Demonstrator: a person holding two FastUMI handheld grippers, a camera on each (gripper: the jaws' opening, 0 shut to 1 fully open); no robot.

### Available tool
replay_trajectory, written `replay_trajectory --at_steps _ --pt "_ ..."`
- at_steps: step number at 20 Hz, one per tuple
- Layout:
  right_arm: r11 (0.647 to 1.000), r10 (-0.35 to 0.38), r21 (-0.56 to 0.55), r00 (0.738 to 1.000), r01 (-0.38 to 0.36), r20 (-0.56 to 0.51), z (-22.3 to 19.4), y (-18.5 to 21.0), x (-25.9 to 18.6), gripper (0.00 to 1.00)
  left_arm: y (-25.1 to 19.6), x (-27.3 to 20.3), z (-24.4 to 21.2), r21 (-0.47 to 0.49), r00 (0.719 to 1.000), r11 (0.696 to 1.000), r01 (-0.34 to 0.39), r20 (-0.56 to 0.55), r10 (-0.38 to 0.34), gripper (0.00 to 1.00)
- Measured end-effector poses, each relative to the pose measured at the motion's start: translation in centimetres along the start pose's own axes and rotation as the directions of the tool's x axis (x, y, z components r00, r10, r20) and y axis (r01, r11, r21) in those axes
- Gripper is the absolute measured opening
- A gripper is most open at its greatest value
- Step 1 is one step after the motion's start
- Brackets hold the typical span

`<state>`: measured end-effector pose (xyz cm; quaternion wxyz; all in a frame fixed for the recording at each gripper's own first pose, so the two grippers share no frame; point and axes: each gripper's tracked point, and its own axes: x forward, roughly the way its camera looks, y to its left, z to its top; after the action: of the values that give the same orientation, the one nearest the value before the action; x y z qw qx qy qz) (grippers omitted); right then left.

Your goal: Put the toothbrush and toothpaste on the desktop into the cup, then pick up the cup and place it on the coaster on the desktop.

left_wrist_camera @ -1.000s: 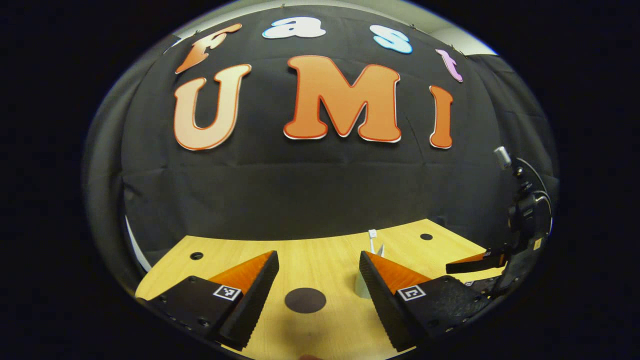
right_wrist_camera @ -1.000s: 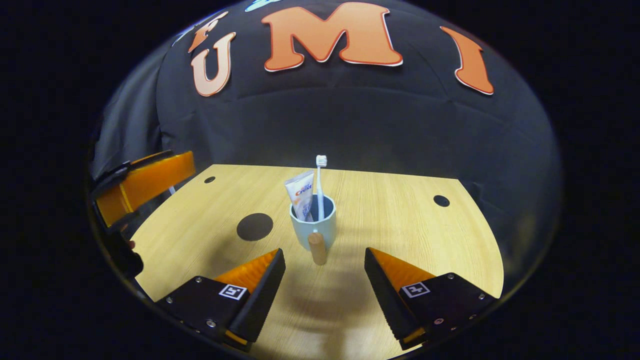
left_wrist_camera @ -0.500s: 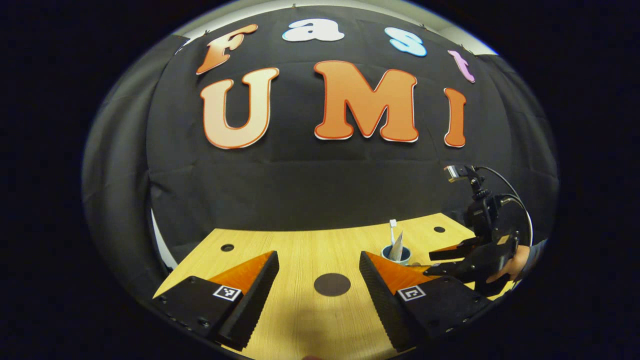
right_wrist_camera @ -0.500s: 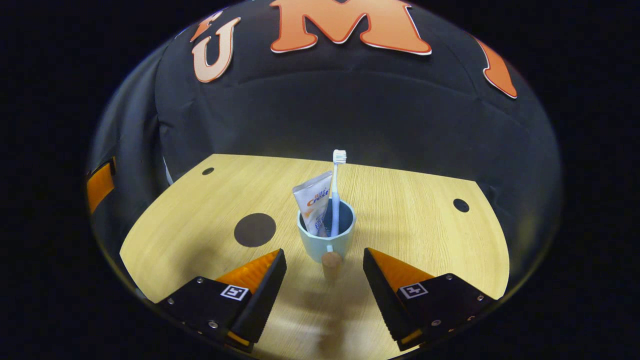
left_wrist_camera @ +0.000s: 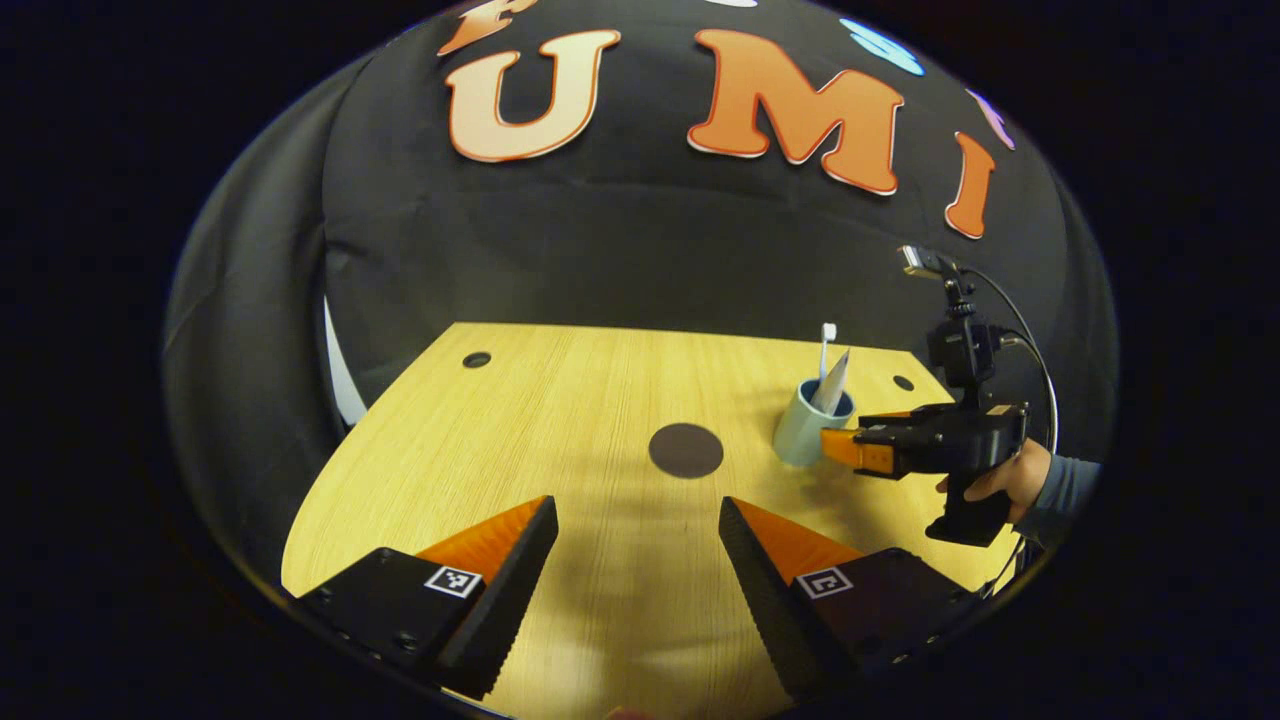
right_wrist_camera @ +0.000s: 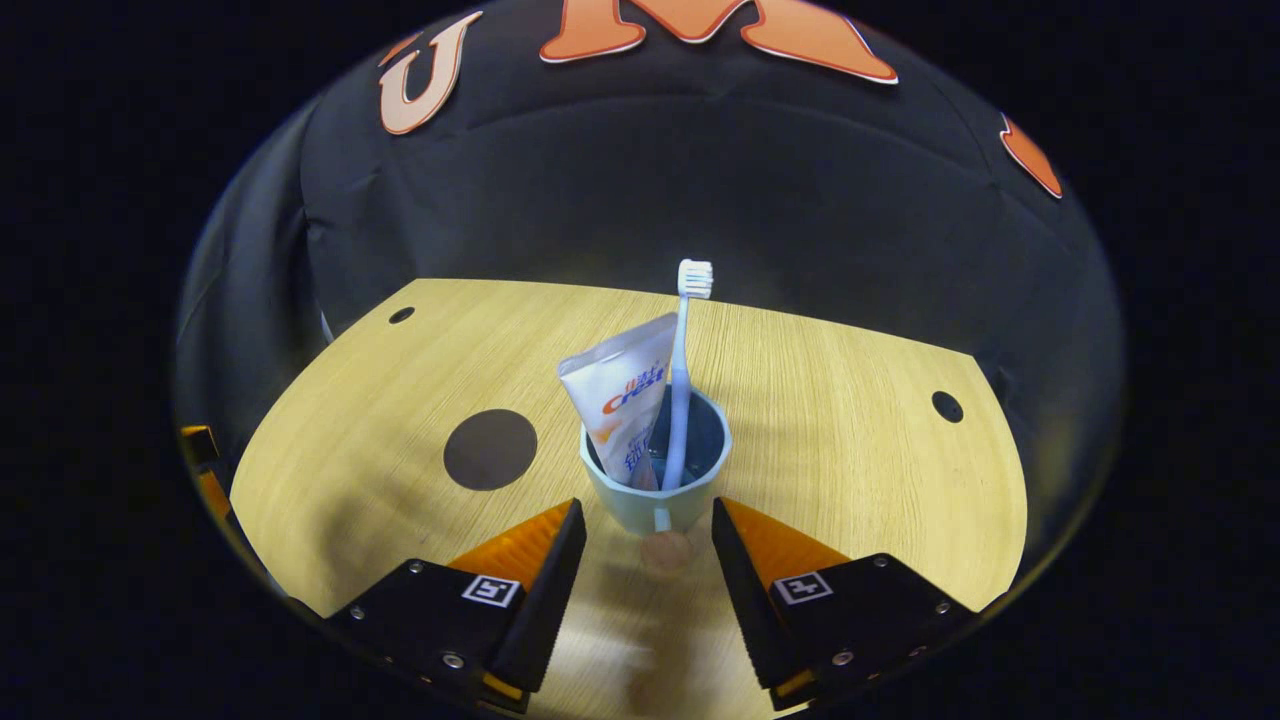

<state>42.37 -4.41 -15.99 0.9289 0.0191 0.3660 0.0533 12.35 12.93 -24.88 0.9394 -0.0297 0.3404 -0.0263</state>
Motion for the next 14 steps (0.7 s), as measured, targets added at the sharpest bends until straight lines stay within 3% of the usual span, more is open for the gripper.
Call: replay_trajectory --at_steps 2,6,8,14 --pt "1.0 0.001 0.0 1.0 -0.001 -0.029 -0.7 0.1 0.9 0.71 0.2 -0.9 -0.7 -0.016 0.999 1.0 -0.012 -0.043 0.011 0.98" --pt "1.0 -0.01 0.002 0.998 0.01 -0.065 -1.8 -0.5 1.8 0.46 0.2 -2.4 -2.0 -0.032 0.992 0.999 -0.016 -0.127 0.012 0.98" --pt "1.0 -0.01 0.017 0.997 0.011 -0.072 -2.0 -0.7 1.6 0.28 0.1 -2.8 -2.6 -0.033 0.987 0.999 -0.017 -0.158 0.011 0.98" --pt "0.999 -0.023 0.021 0.996 0.025 -0.087 -2.0 -0.5 1.6 0.16 -0.1 -3.4 -3.0 -0.041 0.979 0.999 -0.022 -0.203 0.013 0.98"
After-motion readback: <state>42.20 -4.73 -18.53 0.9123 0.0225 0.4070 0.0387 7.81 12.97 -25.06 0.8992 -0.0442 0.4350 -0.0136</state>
